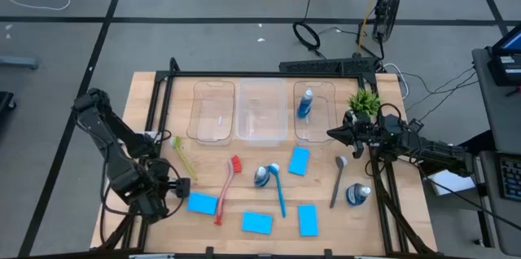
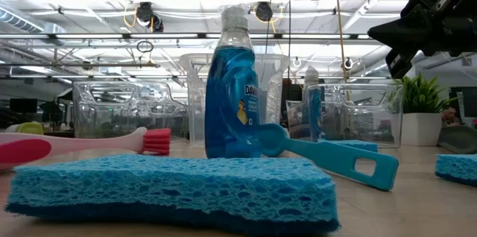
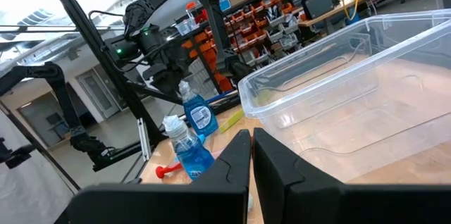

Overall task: Pick & Place Kitchen Sink Supplies
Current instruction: Put the blue dishwashing liquid bottle into the right transparent bin

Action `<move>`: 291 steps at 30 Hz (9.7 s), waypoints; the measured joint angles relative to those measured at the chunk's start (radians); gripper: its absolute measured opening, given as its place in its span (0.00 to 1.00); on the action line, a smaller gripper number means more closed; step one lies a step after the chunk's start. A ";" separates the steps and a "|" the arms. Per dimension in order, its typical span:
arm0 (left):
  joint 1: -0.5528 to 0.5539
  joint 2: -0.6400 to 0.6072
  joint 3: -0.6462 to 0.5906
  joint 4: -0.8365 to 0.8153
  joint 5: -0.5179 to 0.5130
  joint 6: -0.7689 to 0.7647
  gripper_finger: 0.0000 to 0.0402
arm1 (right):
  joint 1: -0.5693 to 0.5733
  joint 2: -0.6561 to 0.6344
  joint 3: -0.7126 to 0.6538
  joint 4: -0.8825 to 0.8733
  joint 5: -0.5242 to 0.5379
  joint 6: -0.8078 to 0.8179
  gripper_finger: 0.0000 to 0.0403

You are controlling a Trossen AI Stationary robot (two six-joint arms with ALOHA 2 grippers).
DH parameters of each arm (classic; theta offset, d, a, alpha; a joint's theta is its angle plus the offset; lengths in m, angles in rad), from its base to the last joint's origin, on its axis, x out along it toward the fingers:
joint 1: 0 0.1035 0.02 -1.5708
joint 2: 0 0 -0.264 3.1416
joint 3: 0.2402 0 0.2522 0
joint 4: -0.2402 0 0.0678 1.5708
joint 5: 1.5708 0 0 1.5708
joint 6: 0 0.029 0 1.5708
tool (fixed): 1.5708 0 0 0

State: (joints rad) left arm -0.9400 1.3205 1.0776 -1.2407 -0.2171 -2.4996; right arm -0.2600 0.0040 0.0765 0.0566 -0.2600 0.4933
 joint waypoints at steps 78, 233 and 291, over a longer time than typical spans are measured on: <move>0.114 0.082 -0.037 0.003 0.164 0.007 0.81 | 0.000 0.000 0.000 0.000 0.001 -0.007 0.01; 0.921 0.234 0.473 0.576 0.142 1.874 0.38 | 0.000 0.740 0.570 0.029 -0.137 -0.460 0.02; 0.953 0.410 0.598 0.745 0.268 2.150 0.38 | -0.001 1.041 0.717 0.157 -0.314 -0.408 0.52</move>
State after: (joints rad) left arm 0.0128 1.7306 1.6756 -0.4953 0.0509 -0.3499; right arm -0.2611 1.0447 0.7937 0.2137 -0.5741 0.0856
